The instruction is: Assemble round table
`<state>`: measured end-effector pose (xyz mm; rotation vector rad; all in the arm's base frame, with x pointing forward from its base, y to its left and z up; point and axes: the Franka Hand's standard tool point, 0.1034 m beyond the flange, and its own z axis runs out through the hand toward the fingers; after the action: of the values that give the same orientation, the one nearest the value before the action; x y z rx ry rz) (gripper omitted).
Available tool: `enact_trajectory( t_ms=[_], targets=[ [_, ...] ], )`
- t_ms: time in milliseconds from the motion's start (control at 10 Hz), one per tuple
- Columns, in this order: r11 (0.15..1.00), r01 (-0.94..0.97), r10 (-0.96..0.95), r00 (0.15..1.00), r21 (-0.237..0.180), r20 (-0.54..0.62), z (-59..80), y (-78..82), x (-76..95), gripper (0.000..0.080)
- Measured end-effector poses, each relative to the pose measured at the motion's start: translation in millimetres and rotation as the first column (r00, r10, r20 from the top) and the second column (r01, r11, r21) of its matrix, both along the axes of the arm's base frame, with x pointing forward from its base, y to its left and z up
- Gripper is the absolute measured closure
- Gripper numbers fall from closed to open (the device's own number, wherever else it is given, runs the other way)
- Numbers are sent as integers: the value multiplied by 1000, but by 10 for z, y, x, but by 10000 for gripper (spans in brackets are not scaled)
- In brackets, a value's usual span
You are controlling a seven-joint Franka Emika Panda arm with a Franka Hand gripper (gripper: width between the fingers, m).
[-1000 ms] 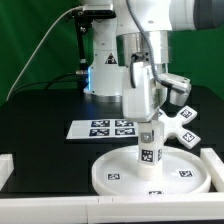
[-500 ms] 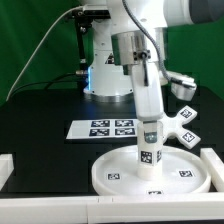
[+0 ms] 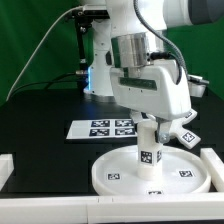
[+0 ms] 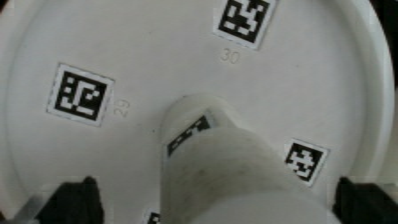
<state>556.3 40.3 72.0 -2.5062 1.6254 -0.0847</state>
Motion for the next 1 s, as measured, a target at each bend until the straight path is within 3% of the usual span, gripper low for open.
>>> enact_trajectory(
  t_ms=[200, 300, 400, 600, 700, 800, 1000],
  targets=[
    [927, -370, 370, 929, -58, 1, -4, -2, 23, 151],
    [877, -477, 478, 878, -60, -1, -5, 43, 19, 151],
    [892, -445, 448, 894, -86, 21, 33, 91, 20, 151],
    [812, -572, 577, 817, -118, 7, 17, 29, 1, 151],
    [725, -673, 680, 733, -144, -6, 23, 12, 9, 151],
    [538, -821, 833, 553, -191, -32, 53, -3, 39, 151],
    [221, -952, 965, 244, -212, -92, 25, -39, 43, 151]
  ],
)
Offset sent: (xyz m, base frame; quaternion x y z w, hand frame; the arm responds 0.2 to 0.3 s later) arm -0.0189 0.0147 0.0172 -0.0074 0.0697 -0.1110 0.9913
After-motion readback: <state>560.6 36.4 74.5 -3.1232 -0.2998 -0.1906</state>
